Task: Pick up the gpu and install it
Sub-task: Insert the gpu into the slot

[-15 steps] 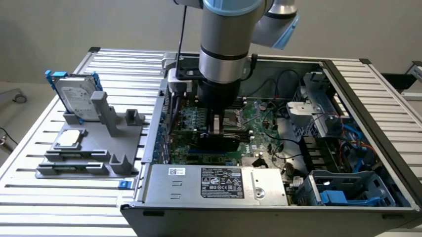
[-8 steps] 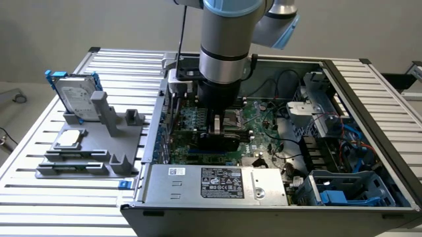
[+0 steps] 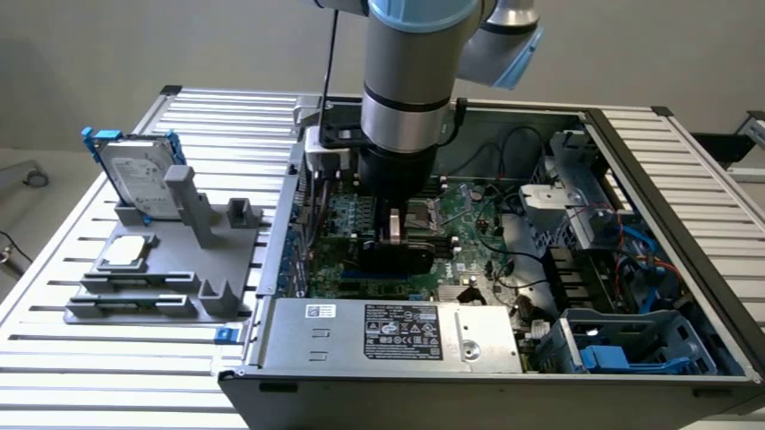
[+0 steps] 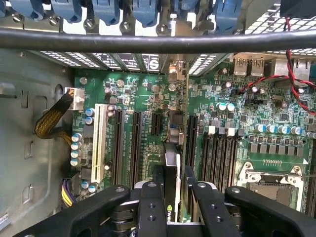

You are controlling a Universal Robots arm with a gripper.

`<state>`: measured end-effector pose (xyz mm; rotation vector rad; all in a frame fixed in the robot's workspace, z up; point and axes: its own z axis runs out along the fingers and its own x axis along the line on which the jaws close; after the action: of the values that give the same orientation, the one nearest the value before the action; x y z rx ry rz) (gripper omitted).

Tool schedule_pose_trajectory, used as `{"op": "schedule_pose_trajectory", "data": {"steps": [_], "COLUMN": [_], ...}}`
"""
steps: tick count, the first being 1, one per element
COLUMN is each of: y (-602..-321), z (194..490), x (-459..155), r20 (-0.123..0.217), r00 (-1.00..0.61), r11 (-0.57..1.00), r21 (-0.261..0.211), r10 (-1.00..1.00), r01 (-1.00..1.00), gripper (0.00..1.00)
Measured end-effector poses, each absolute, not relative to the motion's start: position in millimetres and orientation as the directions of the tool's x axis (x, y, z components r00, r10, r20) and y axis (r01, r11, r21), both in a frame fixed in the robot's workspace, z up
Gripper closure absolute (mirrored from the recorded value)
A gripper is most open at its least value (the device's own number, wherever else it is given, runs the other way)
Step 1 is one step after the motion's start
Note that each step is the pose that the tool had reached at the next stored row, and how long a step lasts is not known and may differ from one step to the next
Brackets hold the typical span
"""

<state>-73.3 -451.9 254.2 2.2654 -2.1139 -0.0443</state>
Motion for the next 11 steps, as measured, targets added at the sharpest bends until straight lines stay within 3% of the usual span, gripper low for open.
{"op": "schedule_pose_trajectory", "data": {"steps": [11], "y": [-453.6], "z": [257.0], "x": [-73.3], "r20": [0.000], "r00": [0.080], "r11": [-0.079], "r21": [0.050], "r10": [-0.997], "r01": [-0.996], "gripper": [0.73]}}
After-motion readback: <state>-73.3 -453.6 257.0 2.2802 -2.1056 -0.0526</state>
